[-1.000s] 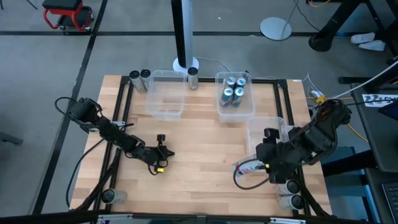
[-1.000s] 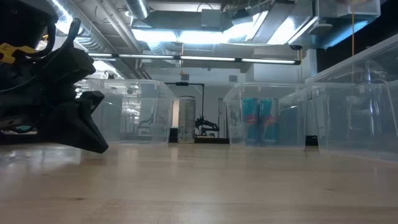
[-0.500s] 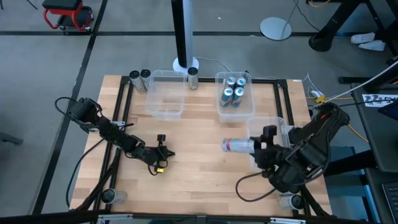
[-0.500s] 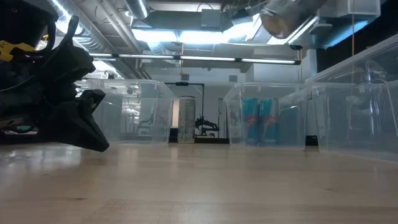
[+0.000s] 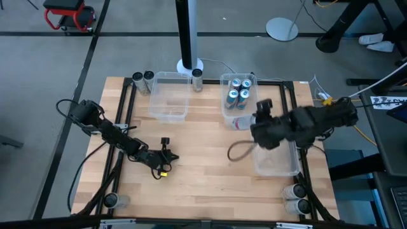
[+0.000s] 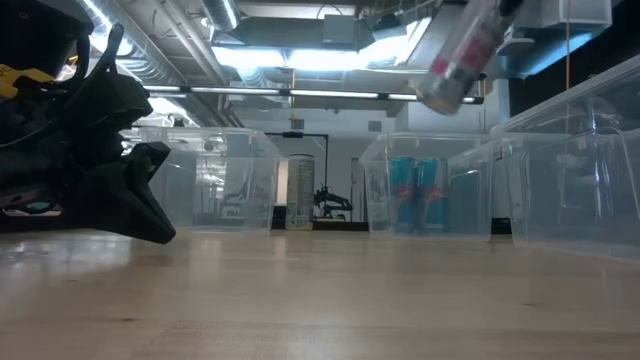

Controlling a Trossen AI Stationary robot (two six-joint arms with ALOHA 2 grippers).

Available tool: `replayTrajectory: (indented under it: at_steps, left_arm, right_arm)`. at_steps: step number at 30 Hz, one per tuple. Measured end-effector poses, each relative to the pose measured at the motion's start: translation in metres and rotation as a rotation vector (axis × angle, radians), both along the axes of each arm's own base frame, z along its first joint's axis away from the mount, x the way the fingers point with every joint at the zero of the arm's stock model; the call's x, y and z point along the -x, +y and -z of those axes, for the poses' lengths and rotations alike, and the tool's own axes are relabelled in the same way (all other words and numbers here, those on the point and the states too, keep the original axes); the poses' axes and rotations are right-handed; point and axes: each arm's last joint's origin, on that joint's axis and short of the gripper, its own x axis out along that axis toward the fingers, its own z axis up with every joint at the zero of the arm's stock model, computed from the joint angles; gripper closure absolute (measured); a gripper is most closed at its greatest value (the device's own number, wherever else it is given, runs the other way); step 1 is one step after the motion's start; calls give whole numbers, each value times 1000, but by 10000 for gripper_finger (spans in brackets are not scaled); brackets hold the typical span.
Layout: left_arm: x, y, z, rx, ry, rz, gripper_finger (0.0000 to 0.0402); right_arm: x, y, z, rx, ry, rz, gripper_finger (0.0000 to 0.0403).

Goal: Sort soda cans
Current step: Move the white pink soda can to the middle of the table

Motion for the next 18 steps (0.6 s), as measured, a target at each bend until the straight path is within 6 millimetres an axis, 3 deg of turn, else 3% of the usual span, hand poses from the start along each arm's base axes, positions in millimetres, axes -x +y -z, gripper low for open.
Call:
replayTrajectory:
  at_steps: [8,14,18]
  left_arm:
    - [0,0,0,-24,4,15,394]
    - [-2,0,-2,-36,-12,28,394]
    - [-3,-1,-4,-13,-43,23,394]
  right_arm:
    - [-6,-48,-13,-129,85,-70,158]
    - [-2,-60,-30,-99,43,-100,158]
    - [-3,-58,-30,-104,42,-109,158]
